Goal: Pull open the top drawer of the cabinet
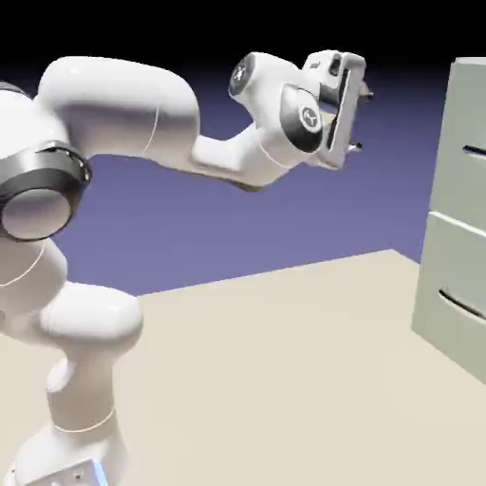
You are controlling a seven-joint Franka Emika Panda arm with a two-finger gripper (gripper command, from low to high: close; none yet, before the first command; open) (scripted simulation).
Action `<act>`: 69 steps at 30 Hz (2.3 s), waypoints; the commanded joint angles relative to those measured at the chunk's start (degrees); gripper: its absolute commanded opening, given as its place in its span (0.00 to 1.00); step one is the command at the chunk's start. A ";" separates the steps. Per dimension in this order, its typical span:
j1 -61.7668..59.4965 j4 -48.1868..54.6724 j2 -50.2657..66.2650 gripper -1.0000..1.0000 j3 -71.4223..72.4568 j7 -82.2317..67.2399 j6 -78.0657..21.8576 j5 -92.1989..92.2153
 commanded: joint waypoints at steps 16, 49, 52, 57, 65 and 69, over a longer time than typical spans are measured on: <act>32.81 20.90 -0.70 0.50 -30.42 -34.94 -1.31 -39.87; 84.03 62.19 -10.33 0.00 -75.30 -90.18 1.69 -78.15; 79.50 55.96 -7.47 0.00 -71.59 -85.94 -0.36 -82.15; 71.12 45.58 -2.39 0.00 -65.28 -79.26 -3.38 -87.22; 54.88 30.48 5.78 0.00 -52.87 -68.77 -6.79 -93.23; 46.58 25.02 8.71 0.00 -46.03 -64.85 -7.71 -95.06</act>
